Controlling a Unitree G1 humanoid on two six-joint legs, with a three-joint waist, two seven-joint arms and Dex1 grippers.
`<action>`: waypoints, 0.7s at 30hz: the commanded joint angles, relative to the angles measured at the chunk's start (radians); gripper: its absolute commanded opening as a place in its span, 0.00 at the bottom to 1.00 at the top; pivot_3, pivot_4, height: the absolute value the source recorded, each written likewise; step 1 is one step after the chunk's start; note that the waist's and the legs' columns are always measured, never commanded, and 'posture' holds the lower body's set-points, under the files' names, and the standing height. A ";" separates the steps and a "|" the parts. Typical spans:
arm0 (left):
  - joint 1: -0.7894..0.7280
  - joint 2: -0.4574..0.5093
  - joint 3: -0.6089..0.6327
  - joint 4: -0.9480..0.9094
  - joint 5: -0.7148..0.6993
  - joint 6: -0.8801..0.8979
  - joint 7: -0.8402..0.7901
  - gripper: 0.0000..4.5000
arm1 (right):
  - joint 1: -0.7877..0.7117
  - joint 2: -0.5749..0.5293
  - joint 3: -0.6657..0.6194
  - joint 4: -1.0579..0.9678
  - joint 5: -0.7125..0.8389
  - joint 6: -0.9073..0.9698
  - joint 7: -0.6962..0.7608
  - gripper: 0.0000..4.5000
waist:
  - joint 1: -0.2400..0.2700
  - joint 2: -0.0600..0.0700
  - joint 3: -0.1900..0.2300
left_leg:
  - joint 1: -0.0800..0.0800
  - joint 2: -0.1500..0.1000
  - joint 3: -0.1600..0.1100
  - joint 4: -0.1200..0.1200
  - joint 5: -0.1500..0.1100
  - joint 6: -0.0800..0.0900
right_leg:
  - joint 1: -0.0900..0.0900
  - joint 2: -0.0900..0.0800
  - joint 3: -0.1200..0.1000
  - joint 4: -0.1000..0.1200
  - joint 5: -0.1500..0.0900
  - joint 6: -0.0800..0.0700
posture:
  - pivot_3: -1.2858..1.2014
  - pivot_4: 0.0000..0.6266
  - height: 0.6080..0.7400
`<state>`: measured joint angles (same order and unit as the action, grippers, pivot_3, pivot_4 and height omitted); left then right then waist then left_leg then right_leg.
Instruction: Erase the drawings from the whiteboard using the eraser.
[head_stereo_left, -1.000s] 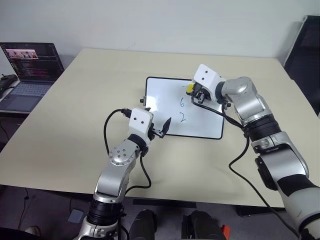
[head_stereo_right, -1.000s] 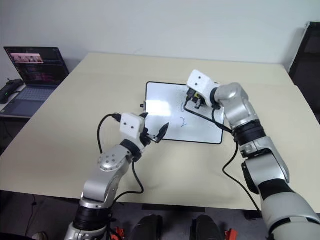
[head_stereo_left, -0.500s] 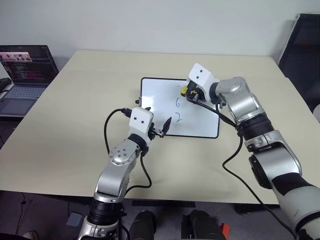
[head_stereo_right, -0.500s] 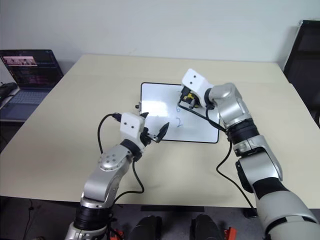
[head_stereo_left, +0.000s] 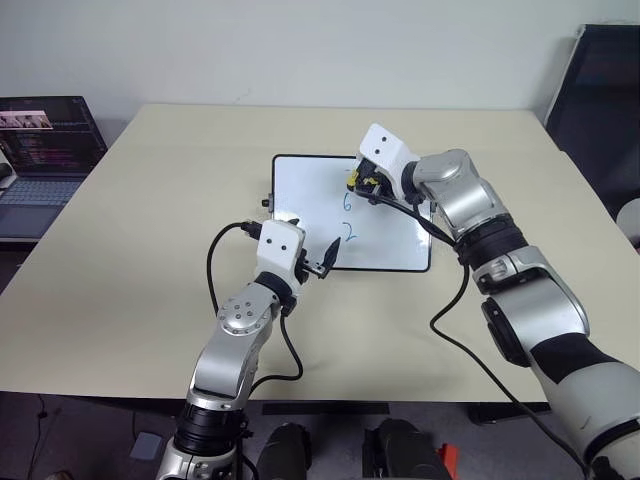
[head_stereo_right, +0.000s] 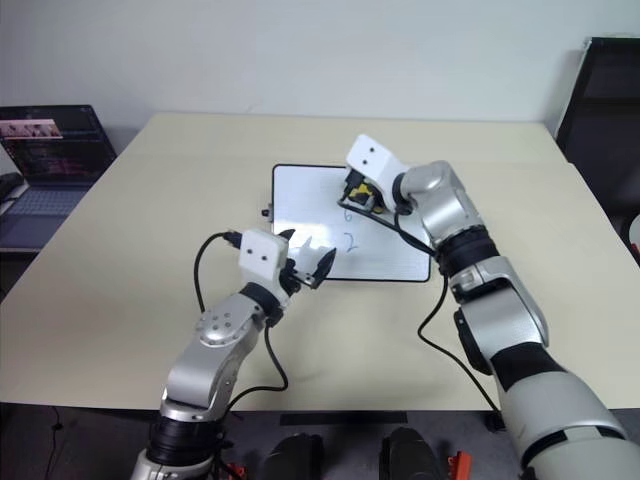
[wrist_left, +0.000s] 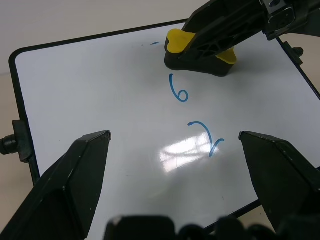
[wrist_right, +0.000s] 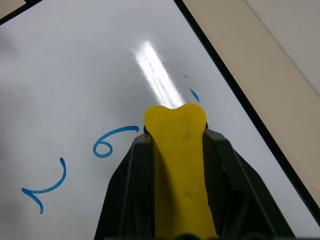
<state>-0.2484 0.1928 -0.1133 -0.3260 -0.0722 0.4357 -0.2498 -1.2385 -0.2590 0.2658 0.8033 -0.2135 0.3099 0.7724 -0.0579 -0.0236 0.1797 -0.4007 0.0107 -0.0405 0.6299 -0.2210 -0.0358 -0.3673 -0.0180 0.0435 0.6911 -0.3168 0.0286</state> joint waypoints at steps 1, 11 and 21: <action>-0.008 -0.001 0.002 -0.050 0.002 -0.004 0.003 1.00 | -0.016 0.012 0.003 0.042 -0.005 -0.012 -0.019 0.22 | 0.000 0.000 0.000 | 0.000 0.000 0.000 0.000 0.000 0.000 | 0.000 0.000 0.000 0.000 0.000 0.000 | 0.52 0.24 1.00; -0.015 0.002 0.000 -0.052 0.002 -0.004 -0.003 1.00 | -0.032 0.033 -0.005 0.052 0.000 -0.021 -0.026 0.22 | -0.003 0.000 0.000 | 0.000 0.001 0.001 0.000 0.000 0.000 | 0.000 0.000 0.001 0.000 0.000 0.000 | 0.52 0.24 1.00; -0.013 0.000 -0.003 -0.050 0.003 -0.007 -0.002 1.00 | 0.075 -0.020 -0.002 -0.189 0.010 0.114 0.040 0.22 | 0.003 0.000 0.000 | -0.001 0.000 0.000 -0.001 0.000 0.000 | -0.001 0.000 0.000 -0.001 0.000 0.000 | 0.52 0.24 1.00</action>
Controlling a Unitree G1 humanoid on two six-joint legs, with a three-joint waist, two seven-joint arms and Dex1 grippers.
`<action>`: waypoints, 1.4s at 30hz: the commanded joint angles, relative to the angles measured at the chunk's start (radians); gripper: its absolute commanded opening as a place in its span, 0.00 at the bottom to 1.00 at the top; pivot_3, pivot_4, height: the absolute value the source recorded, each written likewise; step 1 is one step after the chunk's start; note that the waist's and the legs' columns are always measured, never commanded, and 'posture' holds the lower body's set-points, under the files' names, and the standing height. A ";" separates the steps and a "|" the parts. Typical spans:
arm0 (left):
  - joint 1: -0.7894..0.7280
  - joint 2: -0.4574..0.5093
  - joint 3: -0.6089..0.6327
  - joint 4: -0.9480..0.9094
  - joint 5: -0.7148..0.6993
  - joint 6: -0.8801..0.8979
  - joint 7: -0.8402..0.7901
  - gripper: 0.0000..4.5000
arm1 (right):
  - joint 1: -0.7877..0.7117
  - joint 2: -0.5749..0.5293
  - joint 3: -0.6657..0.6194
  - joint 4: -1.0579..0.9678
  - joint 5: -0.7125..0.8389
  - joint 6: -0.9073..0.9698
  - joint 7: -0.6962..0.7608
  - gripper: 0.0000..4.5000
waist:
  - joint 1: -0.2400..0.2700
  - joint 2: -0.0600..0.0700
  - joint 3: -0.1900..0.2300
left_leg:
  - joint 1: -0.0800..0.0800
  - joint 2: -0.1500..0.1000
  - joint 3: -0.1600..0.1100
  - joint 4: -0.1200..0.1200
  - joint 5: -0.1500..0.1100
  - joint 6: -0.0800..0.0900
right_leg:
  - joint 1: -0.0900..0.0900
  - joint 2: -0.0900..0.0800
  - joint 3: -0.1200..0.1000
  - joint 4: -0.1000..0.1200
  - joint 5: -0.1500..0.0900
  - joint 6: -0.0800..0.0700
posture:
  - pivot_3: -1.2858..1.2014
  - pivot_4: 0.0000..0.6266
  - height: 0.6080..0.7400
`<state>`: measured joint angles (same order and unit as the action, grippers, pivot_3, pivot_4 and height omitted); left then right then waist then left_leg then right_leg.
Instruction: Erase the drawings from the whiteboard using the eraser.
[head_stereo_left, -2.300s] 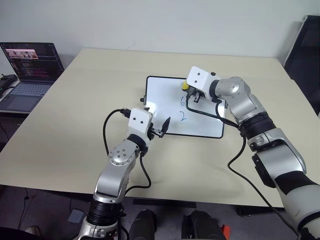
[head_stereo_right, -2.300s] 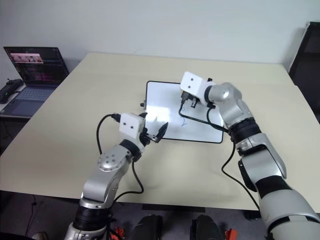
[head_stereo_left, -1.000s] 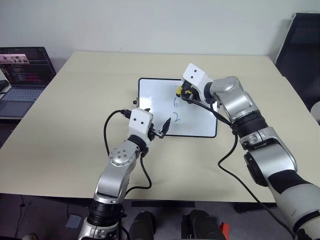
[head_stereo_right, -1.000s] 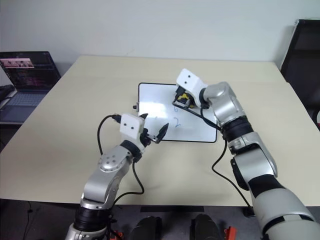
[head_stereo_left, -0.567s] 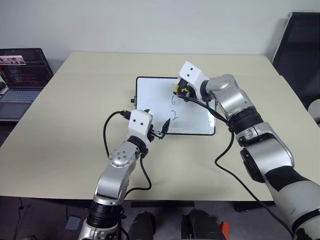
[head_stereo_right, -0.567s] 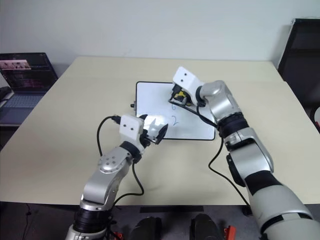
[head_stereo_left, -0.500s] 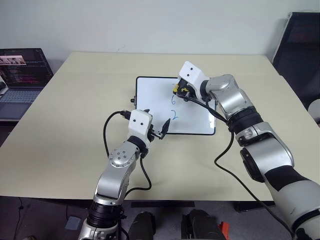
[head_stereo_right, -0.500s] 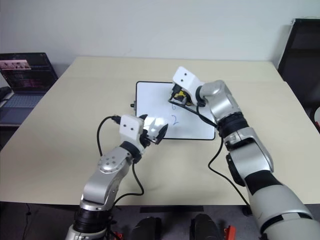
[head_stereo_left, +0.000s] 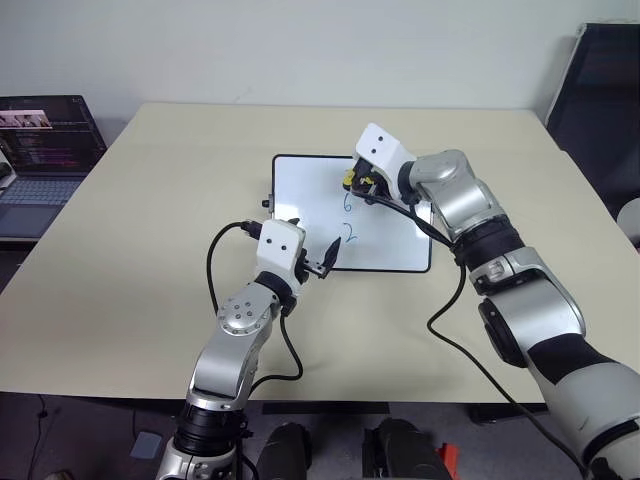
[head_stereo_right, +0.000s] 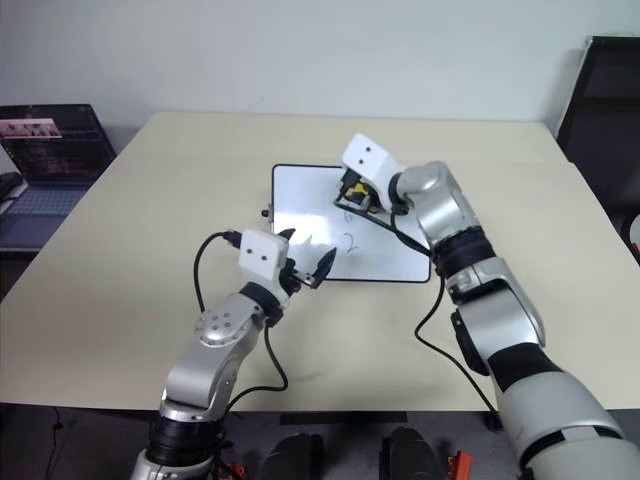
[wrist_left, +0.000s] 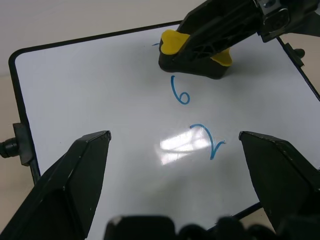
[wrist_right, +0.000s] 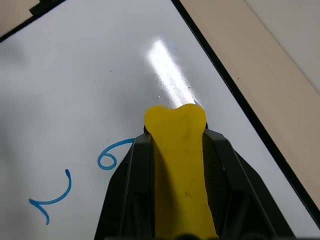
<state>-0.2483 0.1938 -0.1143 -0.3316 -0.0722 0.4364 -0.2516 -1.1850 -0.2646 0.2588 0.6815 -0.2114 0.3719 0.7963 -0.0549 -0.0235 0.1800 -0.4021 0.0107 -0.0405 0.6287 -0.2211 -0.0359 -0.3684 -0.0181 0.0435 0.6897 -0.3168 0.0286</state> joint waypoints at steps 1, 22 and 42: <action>-0.015 -0.001 -0.002 -0.041 0.003 -0.009 -0.001 1.00 | 0.027 -0.017 0.005 -0.085 0.007 0.063 0.018 0.22 | 0.001 0.000 0.000 | 0.000 0.000 0.000 0.000 0.000 0.000 | 0.000 0.000 0.000 0.000 0.000 0.000 | 0.52 0.24 1.00; -0.017 0.006 0.000 -0.048 0.003 0.000 -0.005 1.00 | -0.016 -0.008 -0.007 -0.117 0.010 0.070 -0.010 0.22 | 0.004 0.000 0.001 | -0.006 0.000 -0.001 -0.001 0.000 0.000 | -0.004 0.000 -0.001 -0.003 0.000 0.000 | 0.52 0.24 1.00; -0.016 0.010 0.000 -0.050 0.001 0.008 -0.009 1.00 | -0.047 0.004 -0.005 -0.071 0.010 0.038 -0.032 0.22 | 0.008 0.000 0.001 | -0.013 0.000 -0.006 -0.001 0.000 0.000 | -0.006 0.000 -0.003 -0.008 0.000 0.000 | 0.52 0.24 1.00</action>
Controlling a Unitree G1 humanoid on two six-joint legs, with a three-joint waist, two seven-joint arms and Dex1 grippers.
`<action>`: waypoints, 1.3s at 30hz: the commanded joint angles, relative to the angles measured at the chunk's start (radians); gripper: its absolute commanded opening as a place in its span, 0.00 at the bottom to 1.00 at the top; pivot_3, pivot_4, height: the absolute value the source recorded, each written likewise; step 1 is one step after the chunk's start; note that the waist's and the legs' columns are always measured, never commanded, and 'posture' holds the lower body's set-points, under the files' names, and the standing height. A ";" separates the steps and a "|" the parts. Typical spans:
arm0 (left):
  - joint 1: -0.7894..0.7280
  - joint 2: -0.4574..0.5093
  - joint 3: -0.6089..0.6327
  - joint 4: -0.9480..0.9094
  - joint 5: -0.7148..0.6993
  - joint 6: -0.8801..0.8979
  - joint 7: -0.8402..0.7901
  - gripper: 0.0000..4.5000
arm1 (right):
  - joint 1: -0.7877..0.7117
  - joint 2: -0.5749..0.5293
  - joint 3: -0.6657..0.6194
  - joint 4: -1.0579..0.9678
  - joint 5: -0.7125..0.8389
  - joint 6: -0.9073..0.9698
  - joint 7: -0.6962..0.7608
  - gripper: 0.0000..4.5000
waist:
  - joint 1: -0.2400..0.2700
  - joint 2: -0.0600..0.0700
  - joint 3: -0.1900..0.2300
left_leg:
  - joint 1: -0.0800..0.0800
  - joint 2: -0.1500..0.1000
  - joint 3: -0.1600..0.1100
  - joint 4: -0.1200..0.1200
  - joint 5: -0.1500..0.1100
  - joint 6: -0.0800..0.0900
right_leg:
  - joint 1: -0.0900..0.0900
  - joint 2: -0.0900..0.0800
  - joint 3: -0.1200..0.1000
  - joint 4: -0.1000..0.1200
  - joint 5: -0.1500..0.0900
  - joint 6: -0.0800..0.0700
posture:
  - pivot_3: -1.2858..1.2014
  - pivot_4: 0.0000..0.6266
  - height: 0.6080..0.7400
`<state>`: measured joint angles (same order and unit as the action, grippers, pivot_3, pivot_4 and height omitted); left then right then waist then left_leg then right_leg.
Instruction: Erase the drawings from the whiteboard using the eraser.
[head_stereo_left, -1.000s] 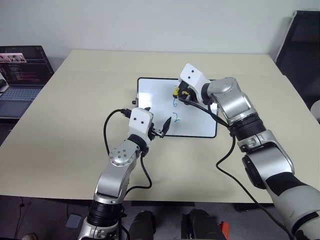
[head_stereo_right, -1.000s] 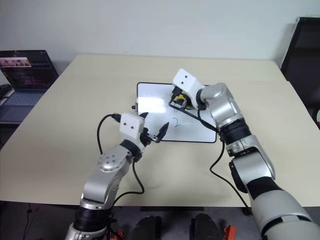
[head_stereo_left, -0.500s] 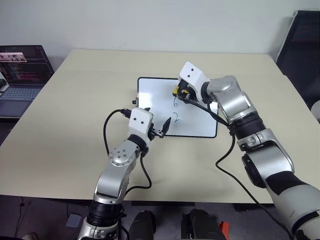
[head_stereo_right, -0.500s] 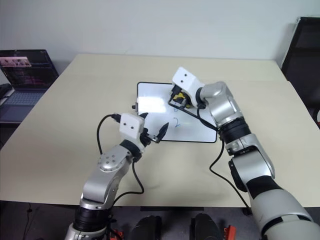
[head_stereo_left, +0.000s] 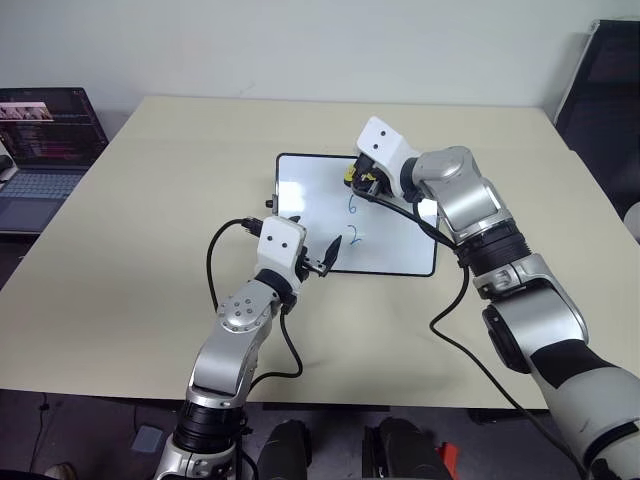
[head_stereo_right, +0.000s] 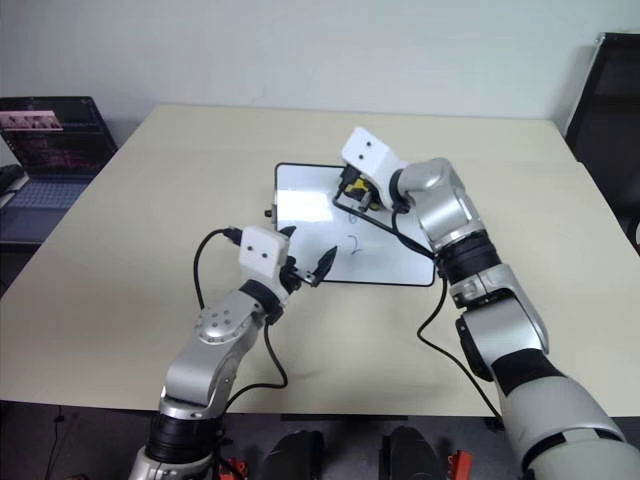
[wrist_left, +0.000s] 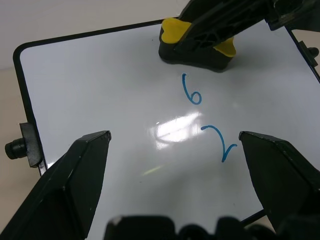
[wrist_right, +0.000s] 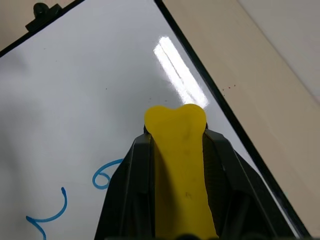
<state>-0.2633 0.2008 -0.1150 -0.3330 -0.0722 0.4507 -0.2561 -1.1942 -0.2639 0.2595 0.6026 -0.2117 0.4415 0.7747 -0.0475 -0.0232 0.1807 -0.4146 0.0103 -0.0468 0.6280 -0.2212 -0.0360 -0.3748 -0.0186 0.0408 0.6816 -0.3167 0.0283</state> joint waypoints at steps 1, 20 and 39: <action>-0.001 0.003 0.001 -0.048 0.001 -0.006 -0.004 1.00 | -0.039 0.004 -0.006 0.016 0.010 -0.034 -0.011 0.22 | 0.002 0.000 0.000 | 0.000 0.000 0.000 0.000 0.000 0.000 | 0.000 0.000 0.000 0.000 0.000 0.000 | 0.52 0.24 1.00; 0.001 -0.006 -0.009 -0.050 0.004 -0.008 0.003 1.00 | 0.017 -0.048 -0.020 0.025 0.051 0.114 0.021 0.22 | 0.017 0.000 0.000 | 0.000 -0.001 -0.002 0.002 0.000 0.000 | 0.002 0.000 -0.001 0.001 0.000 0.000 | 0.52 0.24 1.00; 0.002 -0.010 -0.015 -0.044 0.001 -0.017 -0.005 1.00 | 0.029 -0.122 -0.028 0.046 0.056 0.108 -0.020 0.22 | 0.027 -0.001 0.000 | 0.000 -0.002 -0.003 0.004 0.000 0.000 | 0.003 -0.001 -0.003 0.001 0.001 0.001 | 0.52 0.24 1.00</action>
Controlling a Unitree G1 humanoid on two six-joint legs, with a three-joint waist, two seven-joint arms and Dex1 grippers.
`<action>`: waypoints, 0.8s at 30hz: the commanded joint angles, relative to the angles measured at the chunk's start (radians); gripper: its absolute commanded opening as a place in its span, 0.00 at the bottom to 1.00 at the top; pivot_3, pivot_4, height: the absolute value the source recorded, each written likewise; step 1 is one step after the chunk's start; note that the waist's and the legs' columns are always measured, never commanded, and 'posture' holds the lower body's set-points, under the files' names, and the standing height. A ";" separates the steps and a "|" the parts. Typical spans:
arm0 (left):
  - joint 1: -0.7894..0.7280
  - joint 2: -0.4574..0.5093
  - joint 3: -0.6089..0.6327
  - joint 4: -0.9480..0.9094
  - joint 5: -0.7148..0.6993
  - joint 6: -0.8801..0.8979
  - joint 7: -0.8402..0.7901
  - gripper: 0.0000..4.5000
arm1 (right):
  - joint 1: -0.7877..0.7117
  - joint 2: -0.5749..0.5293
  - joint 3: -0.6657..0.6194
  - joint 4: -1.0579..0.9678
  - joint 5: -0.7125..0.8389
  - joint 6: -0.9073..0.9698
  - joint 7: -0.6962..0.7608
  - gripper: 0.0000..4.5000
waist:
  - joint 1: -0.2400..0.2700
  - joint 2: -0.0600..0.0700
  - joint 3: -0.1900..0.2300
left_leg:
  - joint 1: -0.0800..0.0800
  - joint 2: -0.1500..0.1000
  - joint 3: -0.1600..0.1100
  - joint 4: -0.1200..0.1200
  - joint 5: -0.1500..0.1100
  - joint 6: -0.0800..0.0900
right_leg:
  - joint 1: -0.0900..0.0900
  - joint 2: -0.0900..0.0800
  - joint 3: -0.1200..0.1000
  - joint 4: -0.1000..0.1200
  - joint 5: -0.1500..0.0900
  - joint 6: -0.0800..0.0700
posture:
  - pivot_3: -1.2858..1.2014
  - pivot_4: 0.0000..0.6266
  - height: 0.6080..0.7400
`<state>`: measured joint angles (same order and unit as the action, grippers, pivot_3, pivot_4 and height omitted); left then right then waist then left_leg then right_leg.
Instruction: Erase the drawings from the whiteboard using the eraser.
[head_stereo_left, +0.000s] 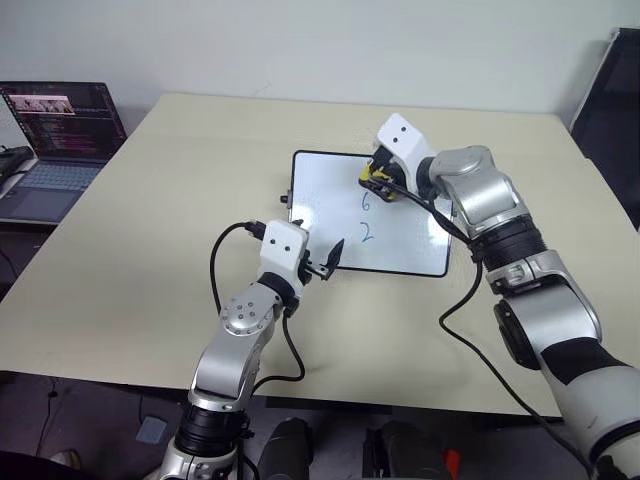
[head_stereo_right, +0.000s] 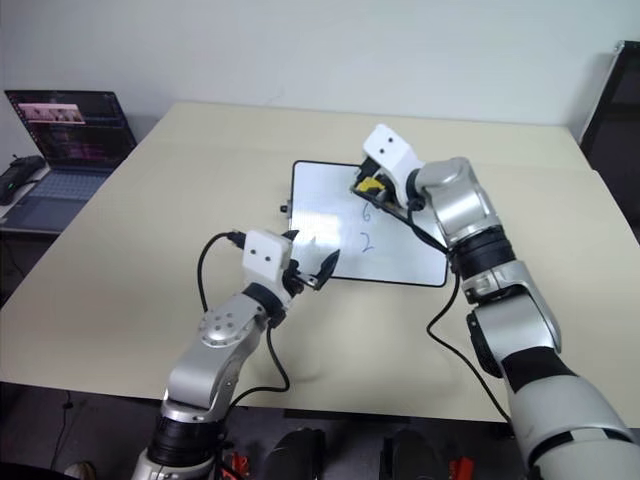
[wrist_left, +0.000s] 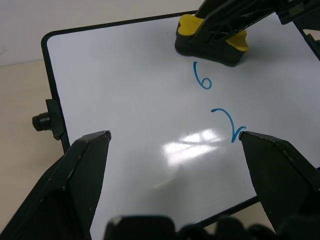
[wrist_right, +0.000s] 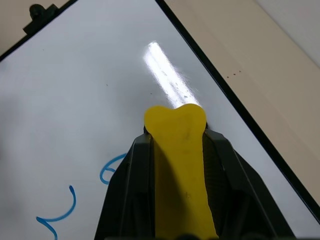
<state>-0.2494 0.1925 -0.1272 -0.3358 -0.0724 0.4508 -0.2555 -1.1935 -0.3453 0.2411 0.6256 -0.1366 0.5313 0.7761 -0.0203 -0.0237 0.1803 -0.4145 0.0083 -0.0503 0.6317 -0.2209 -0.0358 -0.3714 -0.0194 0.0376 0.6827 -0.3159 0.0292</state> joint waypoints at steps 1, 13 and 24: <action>-0.012 -0.002 -0.003 -0.041 0.001 -0.017 -0.006 1.00 | 0.032 -0.046 -0.009 0.018 -0.018 0.021 -0.020 0.22 | 0.000 0.000 0.000 | 0.000 0.000 0.000 0.000 0.000 0.000 | 0.000 0.000 0.000 0.000 0.000 0.000 | 0.52 0.24 1.00; -0.023 0.005 0.005 -0.032 0.000 -0.019 -0.017 1.00 | 0.072 -0.072 -0.016 -0.032 -0.011 0.047 -0.022 0.22 | 0.002 0.000 0.000 | 0.000 0.000 0.000 0.001 0.000 0.000 | 0.001 0.000 0.000 0.000 0.000 0.000 | 0.52 0.24 1.00; -0.034 0.025 0.016 -0.030 -0.007 -0.014 -0.046 1.00 | 0.201 -0.061 -0.130 -0.659 0.114 0.527 -0.056 0.22 | 0.009 0.001 0.000 | -0.003 0.001 0.000 0.000 0.000 0.000 | -0.003 0.000 0.001 0.000 0.000 0.000 | 0.52 0.24 1.00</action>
<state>-0.2697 0.2159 -0.1182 -0.3349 -0.0749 0.4505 -0.2961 -0.9743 -0.3962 0.1618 0.0891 -0.0502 0.9834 0.7371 -0.0112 -0.0229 0.1808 -0.4174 0.0089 -0.0495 0.6311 -0.2209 -0.0357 -0.3754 -0.0193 0.0390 0.6826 -0.3155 0.0293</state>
